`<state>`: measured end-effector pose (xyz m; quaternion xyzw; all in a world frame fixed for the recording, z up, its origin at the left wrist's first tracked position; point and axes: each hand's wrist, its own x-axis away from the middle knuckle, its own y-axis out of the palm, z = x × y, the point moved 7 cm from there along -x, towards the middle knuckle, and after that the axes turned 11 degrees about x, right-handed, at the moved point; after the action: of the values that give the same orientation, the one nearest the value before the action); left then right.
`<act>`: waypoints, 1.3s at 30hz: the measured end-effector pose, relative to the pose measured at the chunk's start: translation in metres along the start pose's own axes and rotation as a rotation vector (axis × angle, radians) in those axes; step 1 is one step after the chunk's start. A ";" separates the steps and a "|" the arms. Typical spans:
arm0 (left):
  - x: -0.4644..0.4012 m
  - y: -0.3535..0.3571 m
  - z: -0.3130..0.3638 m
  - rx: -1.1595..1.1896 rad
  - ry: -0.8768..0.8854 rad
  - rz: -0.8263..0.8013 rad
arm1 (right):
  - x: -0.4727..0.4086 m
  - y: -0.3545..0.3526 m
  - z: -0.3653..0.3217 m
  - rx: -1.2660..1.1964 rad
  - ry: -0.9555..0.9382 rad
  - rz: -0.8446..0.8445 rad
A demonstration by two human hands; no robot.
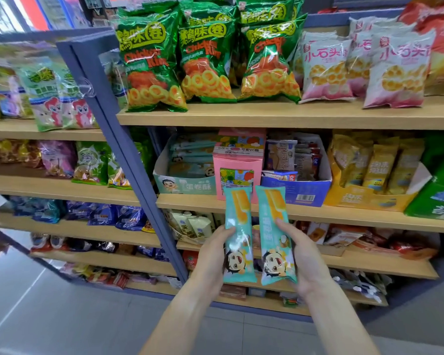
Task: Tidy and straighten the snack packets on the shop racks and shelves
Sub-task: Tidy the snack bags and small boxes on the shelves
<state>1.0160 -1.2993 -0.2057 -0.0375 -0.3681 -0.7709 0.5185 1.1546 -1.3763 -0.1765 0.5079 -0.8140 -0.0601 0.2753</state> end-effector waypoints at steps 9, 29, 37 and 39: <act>0.003 -0.033 0.042 -0.305 0.063 -0.064 | -0.029 0.066 -0.001 0.468 -0.277 0.114; -0.027 -0.071 0.240 -1.472 0.572 -0.211 | -0.098 0.234 -0.060 2.096 -0.887 -0.286; -0.021 -0.064 0.259 -1.380 1.179 0.075 | -0.136 0.242 -0.083 1.898 -0.825 -0.013; -0.009 -0.071 0.247 -1.206 1.360 0.188 | -0.146 0.242 -0.082 1.892 -0.746 0.123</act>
<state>0.8813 -1.1295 -0.0681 0.1304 0.4865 -0.6429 0.5770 1.0528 -1.1205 -0.0727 0.4235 -0.5865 0.4678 -0.5078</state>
